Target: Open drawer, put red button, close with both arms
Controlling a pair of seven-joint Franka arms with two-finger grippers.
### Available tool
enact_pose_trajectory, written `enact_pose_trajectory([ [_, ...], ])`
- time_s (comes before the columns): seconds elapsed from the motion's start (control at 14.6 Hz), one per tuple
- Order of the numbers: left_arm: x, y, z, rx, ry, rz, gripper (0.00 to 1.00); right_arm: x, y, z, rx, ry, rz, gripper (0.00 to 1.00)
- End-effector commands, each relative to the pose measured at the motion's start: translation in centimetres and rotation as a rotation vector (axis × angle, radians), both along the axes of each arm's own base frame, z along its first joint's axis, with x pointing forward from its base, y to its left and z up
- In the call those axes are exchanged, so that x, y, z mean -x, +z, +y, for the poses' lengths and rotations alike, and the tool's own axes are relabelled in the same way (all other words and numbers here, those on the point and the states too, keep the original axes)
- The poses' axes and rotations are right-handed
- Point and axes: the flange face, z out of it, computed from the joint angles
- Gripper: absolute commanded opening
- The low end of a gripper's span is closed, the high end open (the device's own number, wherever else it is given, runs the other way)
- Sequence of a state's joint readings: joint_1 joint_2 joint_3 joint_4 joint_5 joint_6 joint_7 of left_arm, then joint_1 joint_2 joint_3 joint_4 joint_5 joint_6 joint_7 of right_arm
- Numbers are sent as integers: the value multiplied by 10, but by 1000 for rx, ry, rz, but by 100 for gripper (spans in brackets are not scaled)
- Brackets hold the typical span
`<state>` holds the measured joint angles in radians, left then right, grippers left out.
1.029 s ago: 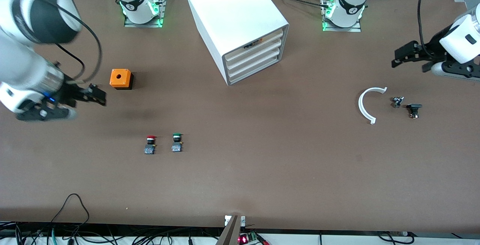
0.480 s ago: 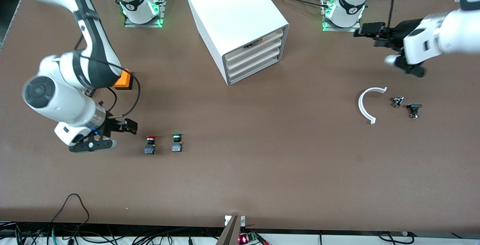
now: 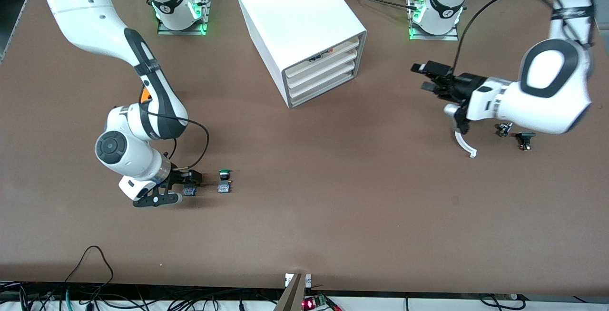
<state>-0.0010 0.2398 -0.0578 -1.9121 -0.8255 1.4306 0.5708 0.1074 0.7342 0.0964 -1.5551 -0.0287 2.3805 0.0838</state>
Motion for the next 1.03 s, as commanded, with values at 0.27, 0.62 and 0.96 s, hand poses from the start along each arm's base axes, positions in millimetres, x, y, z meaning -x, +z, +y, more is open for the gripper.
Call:
enact_pose_trajectory([
  [0.27,60,-67,-46,122,107,-151,100,-4,-41,-2,-8,-21,-10,98],
  [0.62,86,-111,-87,177,93,-163,90,-10,-35,-1,-5,-10,-28,62],
  [0.96,101,-141,-107,267,81,-160,56,-11,-32,-2,-6,-14,-34,15],
])
